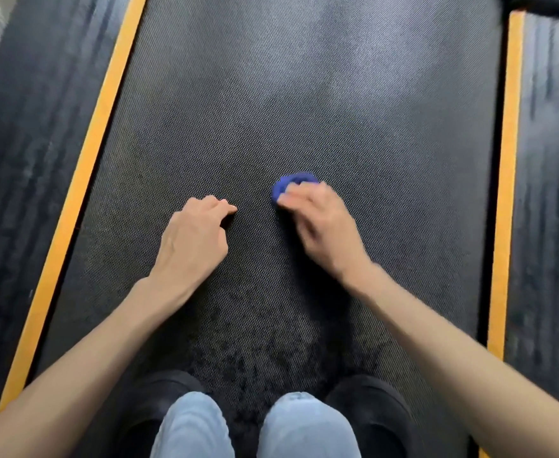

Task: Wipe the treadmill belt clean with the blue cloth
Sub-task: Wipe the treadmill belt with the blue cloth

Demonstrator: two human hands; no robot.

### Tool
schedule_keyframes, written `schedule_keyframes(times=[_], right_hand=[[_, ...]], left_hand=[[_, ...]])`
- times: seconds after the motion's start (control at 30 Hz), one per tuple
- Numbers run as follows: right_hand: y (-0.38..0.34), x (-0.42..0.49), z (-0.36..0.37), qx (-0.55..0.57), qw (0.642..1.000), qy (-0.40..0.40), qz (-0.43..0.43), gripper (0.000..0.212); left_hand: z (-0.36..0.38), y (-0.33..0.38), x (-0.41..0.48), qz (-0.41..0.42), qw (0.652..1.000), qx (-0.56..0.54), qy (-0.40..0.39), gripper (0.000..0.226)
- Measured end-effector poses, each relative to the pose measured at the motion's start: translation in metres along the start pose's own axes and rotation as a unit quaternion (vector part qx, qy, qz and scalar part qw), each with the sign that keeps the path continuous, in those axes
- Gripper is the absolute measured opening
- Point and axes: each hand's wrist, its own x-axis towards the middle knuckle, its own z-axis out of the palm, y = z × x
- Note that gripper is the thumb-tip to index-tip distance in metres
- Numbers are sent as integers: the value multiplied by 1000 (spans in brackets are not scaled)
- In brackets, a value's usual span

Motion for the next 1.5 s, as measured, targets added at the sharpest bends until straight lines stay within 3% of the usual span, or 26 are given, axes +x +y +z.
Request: schedule_keyframes(times=[0.13,0.23,0.3,0.37,0.43,0.5,0.53,0.63,0.73,0.8,0.87,0.93,1.03,1.1,1.17,1.23,1.33,1.4,1.5], right_hand=[[-44,-79,11,38,970,-174,-164,33],[-20,-65,2,0,949,-194,-248,35],[10,-30,-6,-31,977,-116,-177,32],[41,11,-17,-64,997,-23,-42,30],[53,40,-22,-37,993,54,99,29],[32,45,-9,-20,980,89,178,31],[13,35,1,-15,984,77,161,32],[-43,-30,21,31,995,-74,-51,27],[-49,-75,18,32,952,-190,-237,30],[-29,-57,13,15,941,-195,-275,31],[-9,-22,12,8,975,-119,-188,28],[9,18,9,-16,999,-19,-31,26],[-7,36,19,-14,990,55,129,25],[-40,9,33,1,996,32,81,28],[-73,-43,41,24,996,-65,-55,31],[-86,-86,37,34,973,-164,-156,34],[-68,-78,22,13,943,-210,-258,38],[-44,-45,11,7,964,-162,-212,37],[14,13,-2,-52,998,-38,-19,32]], left_hand=[[1,-3,-1,5,1000,5,5,54],[3,-6,-2,4,1000,-5,11,54],[6,-8,-2,-2,1000,-23,18,49],[8,-10,-3,-17,998,-52,33,47],[8,-15,-5,-26,995,-86,48,48],[6,-23,-5,-17,991,-122,47,48],[6,-27,-6,-7,990,-138,42,47],[6,-36,-6,7,986,-163,24,49],[7,-37,-9,13,984,-174,16,51],[8,-37,-9,15,984,-179,19,50],[8,-36,-8,13,982,-186,23,48],[8,-34,-8,0,981,-191,32,46],[8,-31,-8,-10,980,-195,45,45],[8,-30,-7,-3,982,-183,43,46],[7,-31,-7,-3,982,-187,34,52],[6,-33,-8,1,980,-198,33,52],[6,-32,-9,12,980,-195,27,45],[7,-32,-8,10,982,-187,22,44],[7,-33,-10,11,983,-181,16,44]])
